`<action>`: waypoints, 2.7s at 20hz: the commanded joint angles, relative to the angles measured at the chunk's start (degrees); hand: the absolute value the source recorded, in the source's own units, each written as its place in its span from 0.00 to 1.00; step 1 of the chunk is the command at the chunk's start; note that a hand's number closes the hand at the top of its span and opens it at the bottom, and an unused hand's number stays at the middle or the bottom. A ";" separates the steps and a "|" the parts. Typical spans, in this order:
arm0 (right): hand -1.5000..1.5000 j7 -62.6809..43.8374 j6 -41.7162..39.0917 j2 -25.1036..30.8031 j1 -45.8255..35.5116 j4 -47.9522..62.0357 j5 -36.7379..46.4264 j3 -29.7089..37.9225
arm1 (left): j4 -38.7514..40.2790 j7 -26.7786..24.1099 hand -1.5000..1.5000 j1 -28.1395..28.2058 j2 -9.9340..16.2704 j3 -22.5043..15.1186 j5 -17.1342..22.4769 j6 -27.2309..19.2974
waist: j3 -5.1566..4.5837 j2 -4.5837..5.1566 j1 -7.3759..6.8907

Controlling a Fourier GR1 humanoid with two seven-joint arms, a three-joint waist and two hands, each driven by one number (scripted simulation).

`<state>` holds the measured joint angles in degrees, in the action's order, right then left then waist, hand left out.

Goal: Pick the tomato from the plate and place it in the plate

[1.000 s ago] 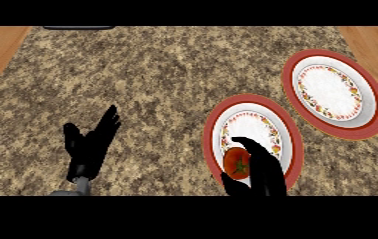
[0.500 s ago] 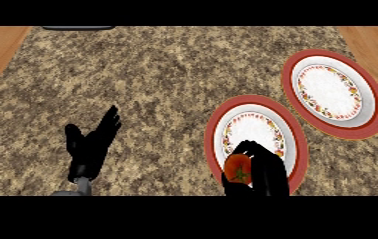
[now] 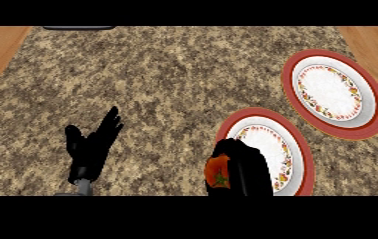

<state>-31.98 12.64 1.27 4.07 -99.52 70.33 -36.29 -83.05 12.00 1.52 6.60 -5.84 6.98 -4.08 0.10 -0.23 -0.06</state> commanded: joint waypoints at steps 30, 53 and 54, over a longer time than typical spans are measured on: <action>1.00 35.83 27.67 17.47 -18.29 26.81 -46.12 46.89 | 4.16 -1.31 0.50 -2.53 -0.37 1.84 -0.90 2.36 | 0.03 0.62 -0.71; 0.00 55.14 7.62 29.93 -45.37 81.45 -51.97 57.35 | 0.10 1.70 0.50 -1.96 -0.70 0.43 -1.14 3.41 | 0.28 1.59 -3.93; 0.00 58.44 6.22 30.88 -44.47 81.26 -53.76 59.12 | 0.78 1.52 0.50 -3.52 -2.00 0.39 -1.88 1.63 | 0.38 1.88 -3.82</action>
<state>20.73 21.07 32.51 -38.60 -21.11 19.13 20.22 -82.22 12.66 -1.34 5.27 -5.29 5.48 -1.48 0.41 1.38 -3.68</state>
